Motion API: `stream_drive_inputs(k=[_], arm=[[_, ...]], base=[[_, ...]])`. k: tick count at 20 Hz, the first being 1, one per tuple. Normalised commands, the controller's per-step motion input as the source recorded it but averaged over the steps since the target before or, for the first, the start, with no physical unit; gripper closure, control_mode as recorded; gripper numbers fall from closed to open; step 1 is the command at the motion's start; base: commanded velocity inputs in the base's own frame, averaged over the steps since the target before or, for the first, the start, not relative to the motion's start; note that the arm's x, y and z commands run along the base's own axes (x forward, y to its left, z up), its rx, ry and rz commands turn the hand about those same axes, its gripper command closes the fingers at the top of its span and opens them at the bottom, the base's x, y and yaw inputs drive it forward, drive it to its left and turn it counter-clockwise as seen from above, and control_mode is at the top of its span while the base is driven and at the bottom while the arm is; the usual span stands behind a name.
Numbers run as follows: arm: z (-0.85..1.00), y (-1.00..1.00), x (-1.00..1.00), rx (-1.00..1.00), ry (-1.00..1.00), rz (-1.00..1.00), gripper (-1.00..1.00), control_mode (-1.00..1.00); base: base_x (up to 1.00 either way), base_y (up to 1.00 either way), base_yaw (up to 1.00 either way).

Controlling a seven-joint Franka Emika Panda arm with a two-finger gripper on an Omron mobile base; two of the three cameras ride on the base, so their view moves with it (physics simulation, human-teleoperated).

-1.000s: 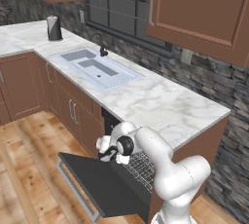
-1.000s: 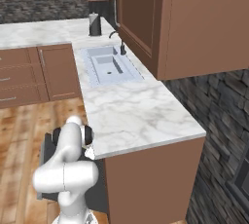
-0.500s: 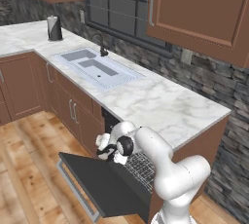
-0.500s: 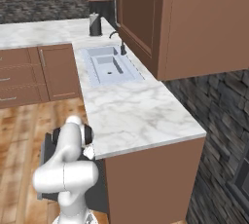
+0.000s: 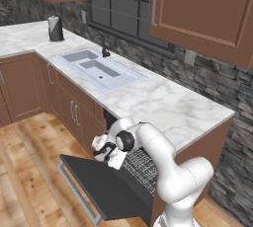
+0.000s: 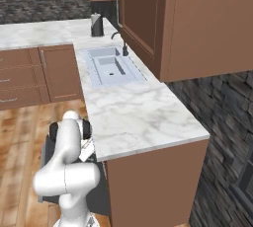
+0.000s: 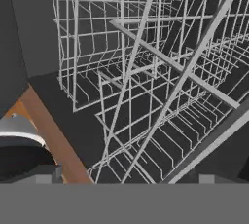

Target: Open the dishwasher door and pull out the top rack.

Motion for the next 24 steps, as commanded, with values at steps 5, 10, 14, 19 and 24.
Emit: stream_drive_inputs(k=[5, 10, 14, 19, 24], arm=[[-0.66, 0.59, -1.00, 0.12, -0.20, 0.00, -1.00, -1.00], [-0.57, 0.44, -1.00, 0.15, -0.15, 0.00, -1.00, -1.00], [-0.47, 0.42, -1.00, 0.18, -0.12, 0.00, -1.00, -1.00], [-0.18, 0.36, -1.00, 0.26, -0.04, -0.04, -1.00, -1.00], [-0.04, 0.30, -1.00, 0.30, 0.00, -0.08, -1.00, -1.00]], base=[[0.00, 0.00, 0.00], [0.00, 0.00, 0.00], [0.00, 0.00, 0.00], [0.00, 0.00, 0.00], [0.00, 0.00, 0.00]])
